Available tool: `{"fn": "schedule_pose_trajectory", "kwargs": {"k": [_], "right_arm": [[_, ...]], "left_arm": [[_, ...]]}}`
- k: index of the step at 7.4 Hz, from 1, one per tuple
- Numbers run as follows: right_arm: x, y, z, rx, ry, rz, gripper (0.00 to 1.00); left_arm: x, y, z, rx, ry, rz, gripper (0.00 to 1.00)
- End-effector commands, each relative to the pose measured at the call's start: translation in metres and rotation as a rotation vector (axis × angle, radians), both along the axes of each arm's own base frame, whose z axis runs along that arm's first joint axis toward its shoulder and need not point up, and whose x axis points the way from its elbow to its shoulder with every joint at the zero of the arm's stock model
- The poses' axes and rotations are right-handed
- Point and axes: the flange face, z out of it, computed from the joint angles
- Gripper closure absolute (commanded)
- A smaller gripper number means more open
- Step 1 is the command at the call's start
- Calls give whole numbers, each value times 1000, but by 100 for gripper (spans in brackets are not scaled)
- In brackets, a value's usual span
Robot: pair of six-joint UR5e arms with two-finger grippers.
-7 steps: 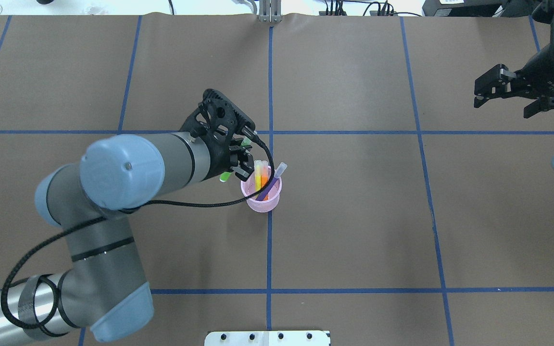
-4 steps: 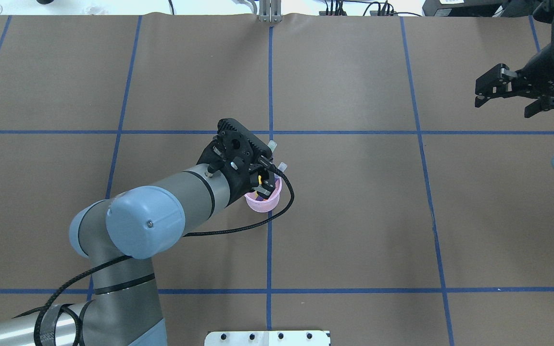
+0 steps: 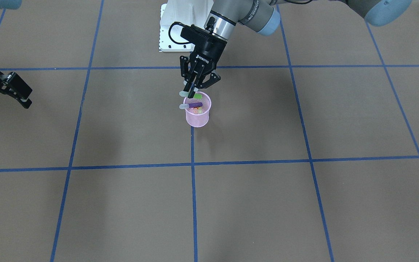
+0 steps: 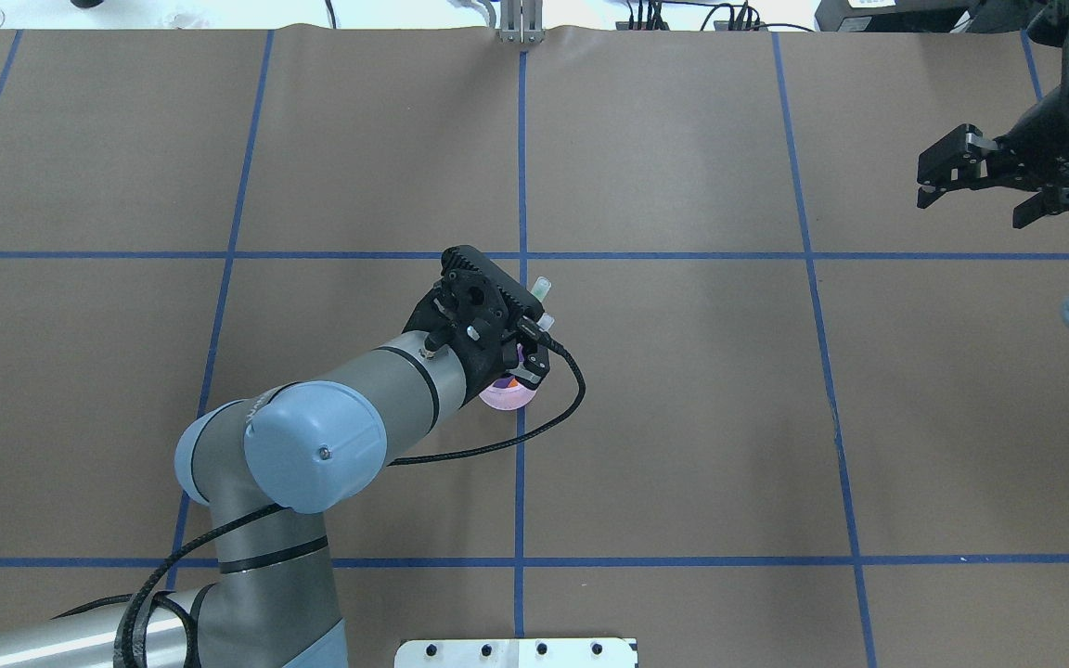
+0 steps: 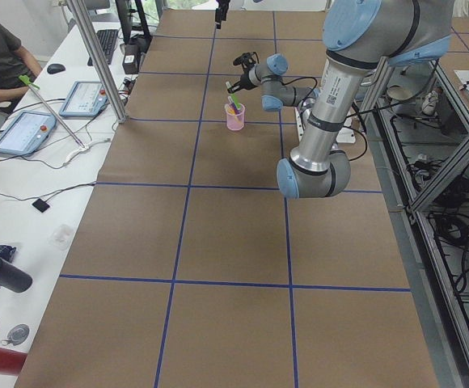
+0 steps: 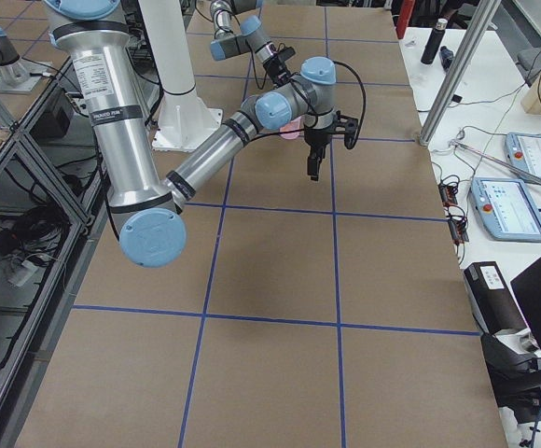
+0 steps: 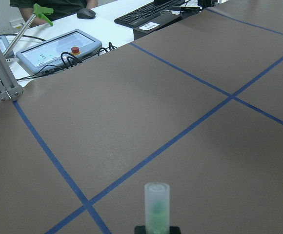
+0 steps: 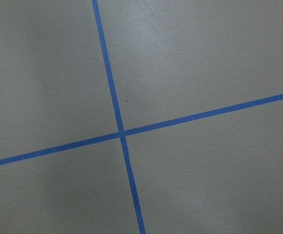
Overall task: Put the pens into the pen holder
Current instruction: 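Lower the green marker into the cup and open the left gripper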
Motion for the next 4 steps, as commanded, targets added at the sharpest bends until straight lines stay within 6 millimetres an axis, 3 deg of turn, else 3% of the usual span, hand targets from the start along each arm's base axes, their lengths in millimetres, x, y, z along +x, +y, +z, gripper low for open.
{"fn": "schedule_pose_trajectory", "kwargs": {"k": [1, 2, 3, 4], "right_arm": [[0, -1, 1, -2, 2, 0, 0], [-1, -1, 2, -4, 4, 1, 0], [-1, -2, 3, -4, 4, 1, 0], [-1, -2, 3, -5, 5, 1, 0]], "left_arm": [[3, -2, 4, -1, -12, -2, 96], [2, -2, 3, 23, -26, 3, 58], [1, -2, 2, 26, -26, 3, 34], [0, -2, 1, 27, -24, 1, 19]]}}
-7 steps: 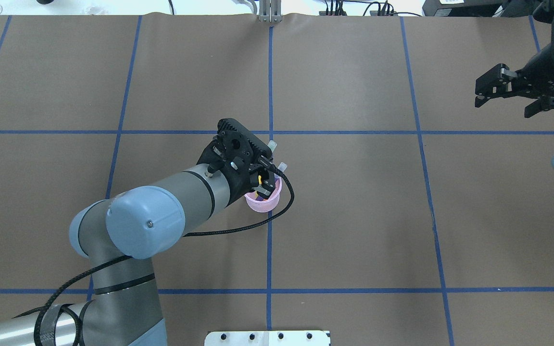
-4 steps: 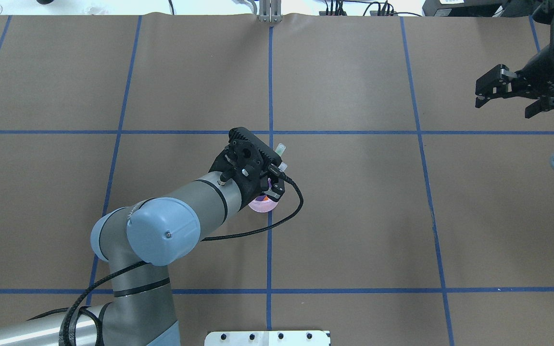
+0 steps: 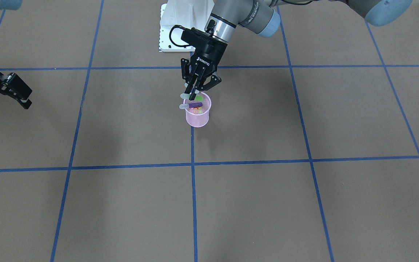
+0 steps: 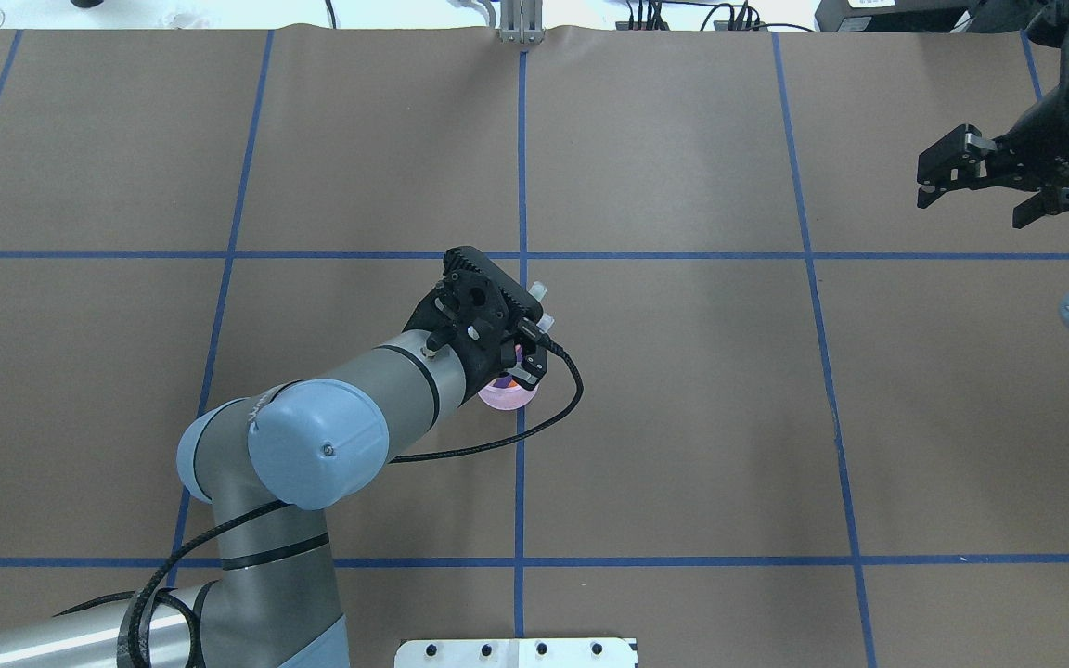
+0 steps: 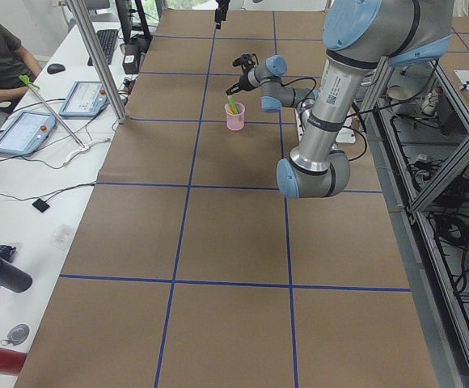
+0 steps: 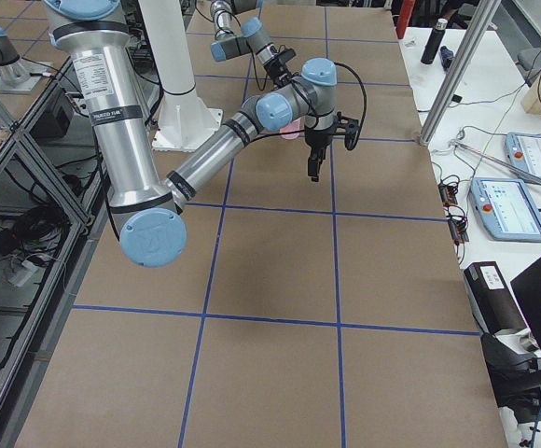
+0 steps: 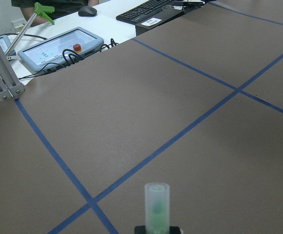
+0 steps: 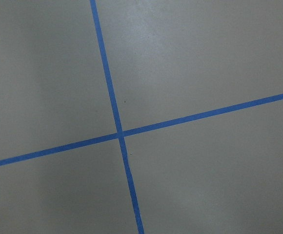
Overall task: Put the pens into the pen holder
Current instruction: 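Lower the green marker into the cup and open the left gripper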
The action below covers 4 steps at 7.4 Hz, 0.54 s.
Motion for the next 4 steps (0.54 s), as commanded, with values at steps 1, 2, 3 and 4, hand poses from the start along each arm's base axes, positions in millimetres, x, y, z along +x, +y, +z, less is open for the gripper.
{"fn": "schedule_pose_trajectory", "kwargs": {"k": [1, 2, 3, 4], "right_arm": [[0, 0, 0, 0, 0, 0, 0], [0, 0, 0, -1, 1, 0, 0], [2, -2, 2, 0, 3, -3, 0], [11, -9, 9, 13, 13, -16, 0]], "left_arm": [[-3, -1, -1, 4, 2, -2, 16], [-23, 2, -16, 14, 43, -3, 16], [-54, 1, 4, 6, 16, -16, 16], [-97, -9, 44, -18, -29, -27, 16]]}}
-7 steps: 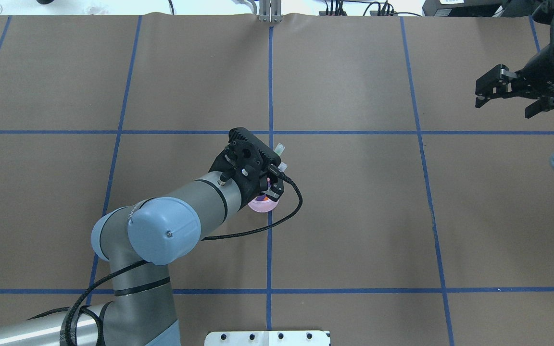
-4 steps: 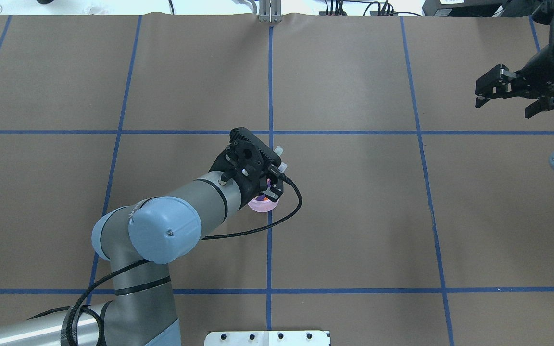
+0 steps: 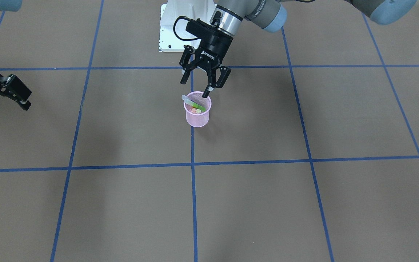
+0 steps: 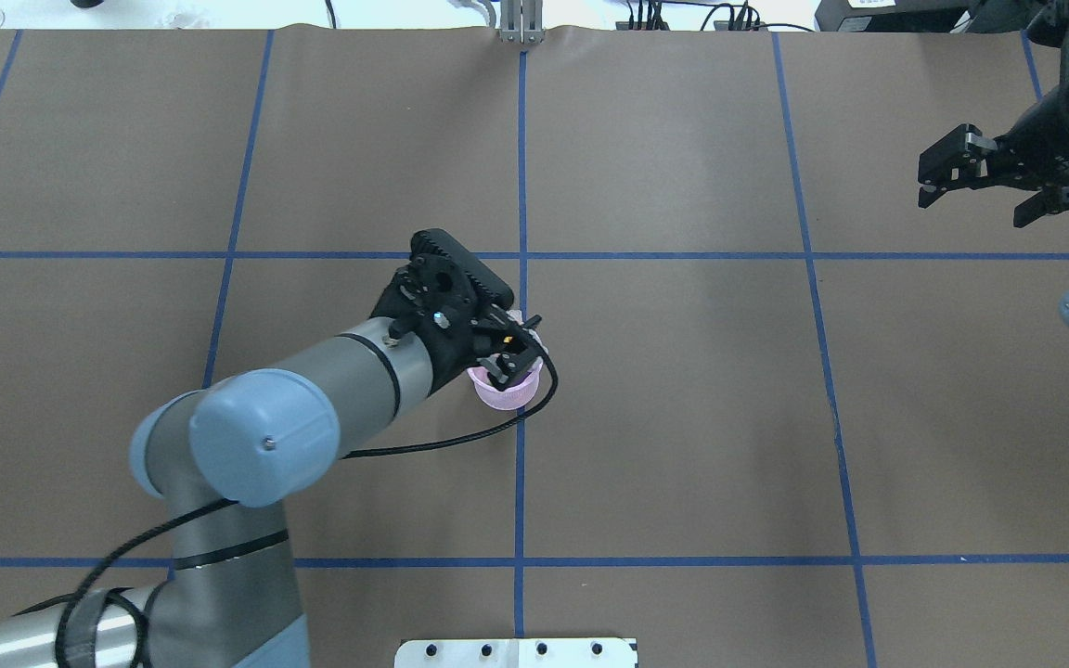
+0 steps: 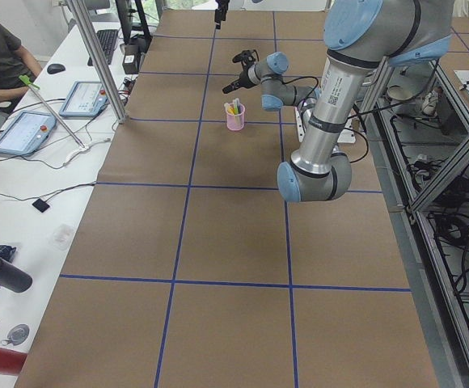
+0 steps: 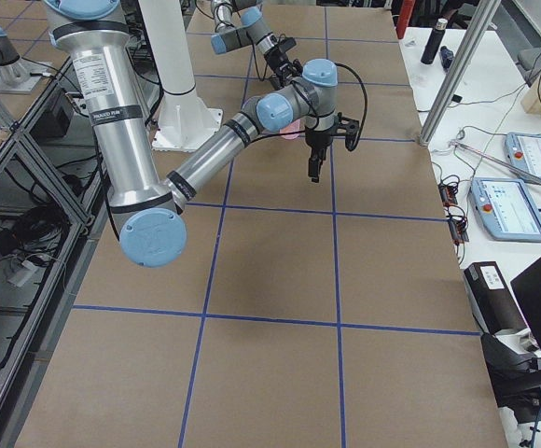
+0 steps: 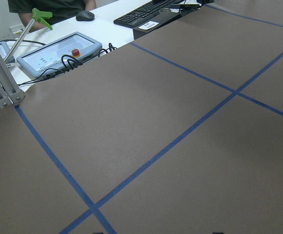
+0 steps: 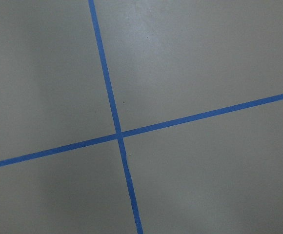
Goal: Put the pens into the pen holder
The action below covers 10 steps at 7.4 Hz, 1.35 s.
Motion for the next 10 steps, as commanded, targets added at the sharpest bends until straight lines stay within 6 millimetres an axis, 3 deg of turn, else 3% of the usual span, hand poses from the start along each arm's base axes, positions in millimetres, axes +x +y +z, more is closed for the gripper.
{"fn": "schedule_pose_trajectory", "kwargs": {"k": [1, 2, 3, 4, 5, 6, 7, 9, 10], "right_arm": [[19, -17, 20, 25, 30, -34, 0], [33, -28, 38, 35, 53, -59, 0], [49, -34, 61, 47, 68, -105, 0], [80, -47, 87, 42, 37, -140, 0], [113, -54, 113, 57, 25, -174, 0], [141, -55, 141, 70, 7, -212, 0], [163, -51, 166, 72, -21, -232, 0], [183, -36, 215, 57, -67, -281, 0], [191, -32, 232, 46, -111, -285, 0]], "left_arm": [[-96, -37, 82, -92, -102, 55, 16], [-159, -71, 130, -192, -137, 105, 16], [-214, -90, 173, -231, -196, 157, 16], [-260, -98, 216, -273, -256, 176, 16], [-281, -106, 254, -393, -277, 201, 13], [-317, -116, 284, -517, -307, 148, 6], [-346, -121, 302, -623, -307, 160, 5], [-410, -131, 353, -953, -231, 139, 5], [-436, -135, 395, -1056, -176, 139, 1]]}}
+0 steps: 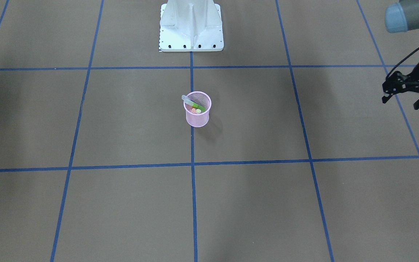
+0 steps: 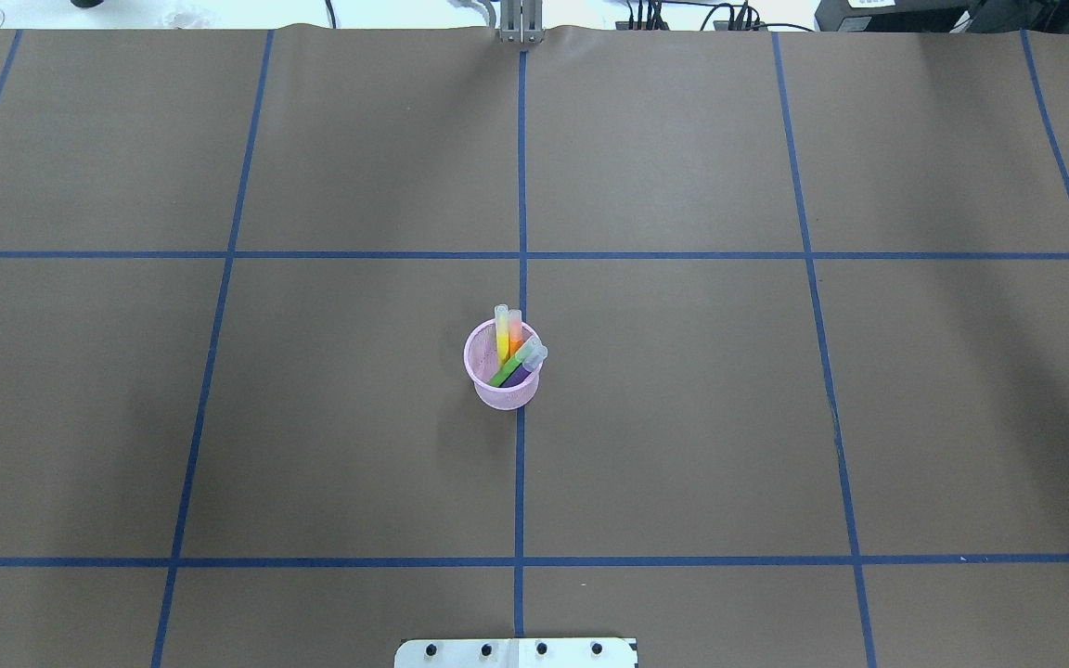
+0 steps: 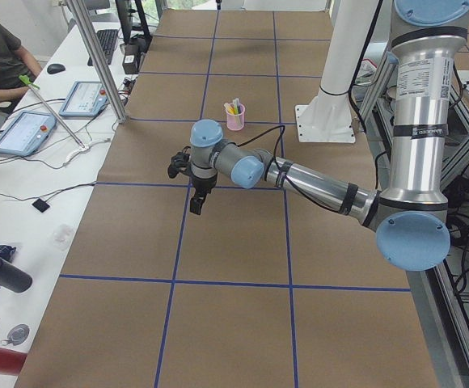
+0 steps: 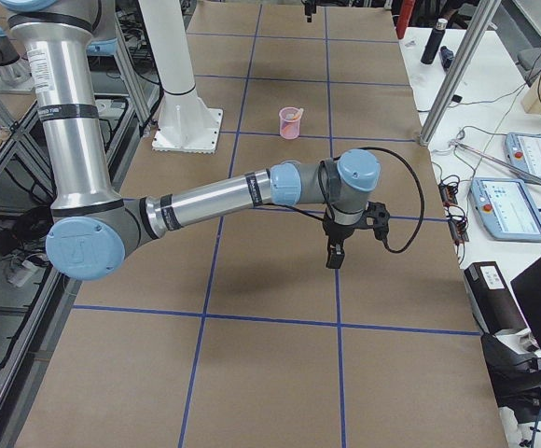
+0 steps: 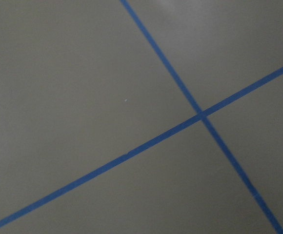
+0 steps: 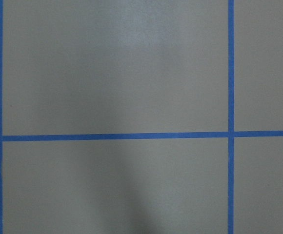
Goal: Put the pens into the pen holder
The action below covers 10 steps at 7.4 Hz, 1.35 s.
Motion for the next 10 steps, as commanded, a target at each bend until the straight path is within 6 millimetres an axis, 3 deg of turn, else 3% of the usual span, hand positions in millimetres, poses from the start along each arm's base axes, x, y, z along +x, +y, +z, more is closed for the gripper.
{"fn": "schedule_pose_trajectory", "kwargs": {"k": [1, 2, 3, 4, 7, 9, 10], "right_arm": [[11, 10, 30, -19, -48, -19, 0], [11, 9, 24, -8, -48, -18, 0], [11, 6, 25, -6, -47, -22, 0], [12, 6, 21, -1, -40, -18, 0], [17, 8, 26, 2, 31, -17, 0], [17, 11, 30, -9, 33, -14, 0], [17, 11, 30, -9, 32, -14, 0]], "left_arm": [[-74, -11, 79, -172, 46, -72, 1], [-87, -12, 86, -149, 45, -55, 1], [-93, -8, 77, -131, 47, -65, 1], [-97, 0, 83, -144, 47, -71, 1], [-111, 4, 76, -212, 120, -100, 1], [-121, 5, 62, -136, -8, -106, 1], [-123, 11, 70, -163, -10, -107, 1]]}}
